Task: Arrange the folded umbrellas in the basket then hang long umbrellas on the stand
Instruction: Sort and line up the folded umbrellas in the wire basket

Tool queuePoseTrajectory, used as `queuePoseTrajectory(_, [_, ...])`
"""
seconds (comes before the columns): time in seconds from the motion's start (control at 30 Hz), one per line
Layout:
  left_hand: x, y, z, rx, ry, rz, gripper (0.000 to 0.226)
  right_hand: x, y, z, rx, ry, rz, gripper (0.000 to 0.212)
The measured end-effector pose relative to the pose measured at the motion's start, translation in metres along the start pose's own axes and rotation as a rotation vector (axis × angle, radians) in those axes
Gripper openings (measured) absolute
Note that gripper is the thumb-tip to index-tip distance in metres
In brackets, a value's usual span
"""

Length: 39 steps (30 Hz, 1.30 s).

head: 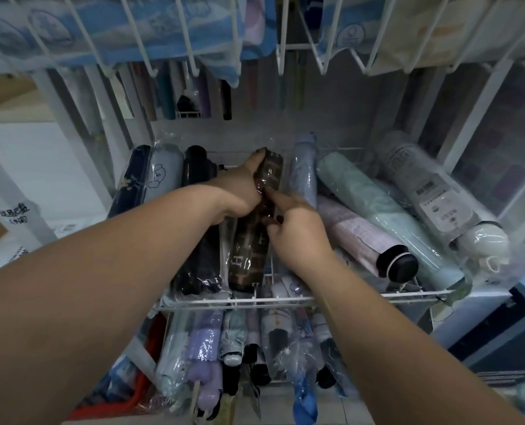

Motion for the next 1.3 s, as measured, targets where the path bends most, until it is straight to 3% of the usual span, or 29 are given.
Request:
queuePoseTrajectory(0.07, [-0.008, -0.001, -0.004, 0.096, -0.017, 0.029, 0.081, -0.001, -0.002, -0.001, 0.005, -0.025, 0.001, 0.051])
queuePoseTrajectory(0.17, [-0.019, 0.001, -0.014, 0.332, 0.004, 0.072, 0.027, -0.001, 0.003, 0.000, -0.084, -0.059, 0.098, 0.040])
queuePoseTrajectory(0.23, [-0.027, 0.003, -0.015, 0.506, 0.004, 0.057, 0.014, -0.002, 0.009, 0.001, -0.132, -0.081, 0.188, 0.037])
queuePoseTrajectory(0.37, [-0.056, -0.003, -0.013, 0.788, 0.094, -0.108, 0.025, -0.004, 0.010, 0.004, -0.131, -0.063, 0.231, 0.039])
queuePoseTrajectory(0.43, [-0.069, -0.007, -0.004, 0.843, 0.078, -0.159, 0.029, -0.005, 0.001, 0.006, -0.133, -0.045, 0.079, 0.039])
queuePoseTrajectory(0.53, [-0.086, -0.011, 0.009, 0.734, 0.021, -0.152, 0.041, -0.009, -0.023, 0.009, -0.310, 0.040, -0.231, 0.033])
queuePoseTrajectory(0.67, [-0.101, -0.014, 0.013, 0.585, 0.003, -0.159, 0.054, -0.012, -0.027, 0.005, -0.554, 0.289, -0.005, 0.054])
queuePoseTrajectory(0.83, [-0.115, -0.014, 0.021, 0.479, 0.038, -0.065, 0.079, 0.002, -0.026, 0.006, -0.560, 0.360, 0.087, 0.051])
queuePoseTrajectory(1.13, [-0.121, -0.007, 0.040, 0.554, 0.073, -0.112, 0.061, 0.001, -0.007, 0.009, -0.242, 0.281, 0.167, 0.077])
queuePoseTrajectory(1.3, [-0.125, -0.007, 0.043, 0.538, 0.079, -0.111, 0.062, 0.001, -0.004, 0.003, -0.198, 0.290, 0.163, 0.078])
Point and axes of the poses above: each hand's wrist, its own x-axis towards the middle knuckle, its own y-axis out of the palm, z = x × y, the point moved 4 cm from there along x, towards the middle knuckle, and after that the axes turned 11 degrees about z, right-handed, at the moved point
